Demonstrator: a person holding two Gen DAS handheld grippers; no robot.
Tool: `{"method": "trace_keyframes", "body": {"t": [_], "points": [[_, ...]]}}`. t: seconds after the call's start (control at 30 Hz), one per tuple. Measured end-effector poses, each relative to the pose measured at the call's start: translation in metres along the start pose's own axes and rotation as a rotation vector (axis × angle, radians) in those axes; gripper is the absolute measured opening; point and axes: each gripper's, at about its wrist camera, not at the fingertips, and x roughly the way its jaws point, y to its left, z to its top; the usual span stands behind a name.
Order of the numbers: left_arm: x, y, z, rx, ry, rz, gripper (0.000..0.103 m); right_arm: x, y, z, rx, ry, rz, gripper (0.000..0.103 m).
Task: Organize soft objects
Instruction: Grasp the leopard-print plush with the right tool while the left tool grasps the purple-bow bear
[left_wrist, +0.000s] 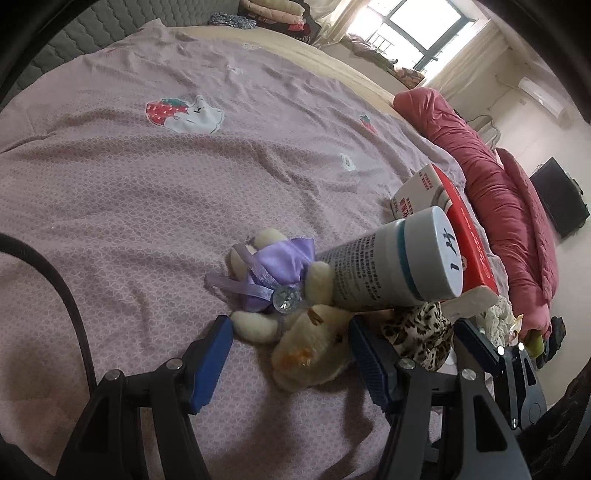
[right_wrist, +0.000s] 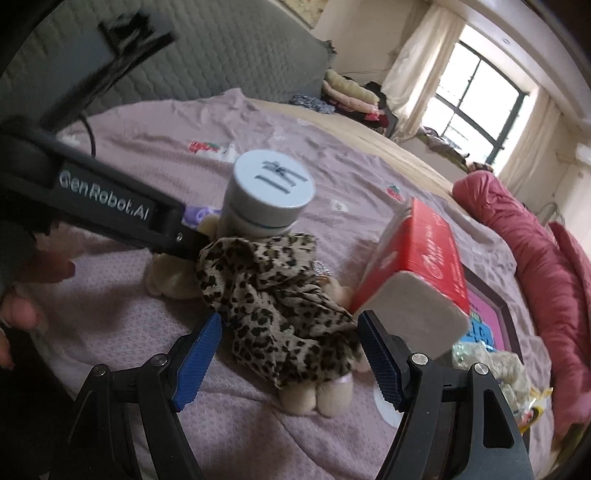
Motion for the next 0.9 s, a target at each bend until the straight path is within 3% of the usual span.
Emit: {"method": "trace_keyframes", "body": {"t": [0.17, 0.2, 0.3, 0.37, 0.47, 0.63, 0.73, 0.83, 0.9], "points": [[0.001, 0.003, 0.000, -0.015, -0.006, -0.023, 0.065, 0.010, 0.012, 0.002, -0.087, -0.013, -0.079, 0.075], [0.002, 0.004, 0.000, -0.018, -0.007, -0.028, 0.065, 0.010, 0.012, 0.002, -0.089, -0.016, -0.078, 0.062], [0.003, 0.006, 0.001, -0.023, -0.009, -0.039, 0.065, 0.010, 0.006, 0.002, -0.062, -0.021, -0.024, 0.039], [0.002, 0.009, 0.001, -0.034, -0.011, -0.050, 0.061, 0.010, 0.002, 0.002, -0.049, -0.009, 0.004, 0.027], [0.000, 0.014, 0.003, -0.049, -0.023, -0.069, 0.052, 0.001, -0.012, 0.001, 0.020, -0.012, 0.050, 0.018], [-0.007, 0.022, 0.005, -0.079, -0.044, -0.100, 0.038, -0.022, -0.056, -0.005, 0.215, -0.036, 0.079, 0.017], [-0.011, 0.022, 0.007, -0.079, -0.056, -0.131, 0.012, -0.033, -0.086, -0.012, 0.336, -0.050, 0.070, 0.016], [-0.009, 0.016, 0.006, -0.044, -0.049, -0.105, 0.012, -0.044, -0.101, -0.015, 0.393, -0.066, 0.056, 0.016], [-0.006, 0.018, 0.005, -0.065, -0.029, -0.126, 0.014, -0.047, -0.105, -0.015, 0.411, -0.074, 0.063, 0.016]]}}
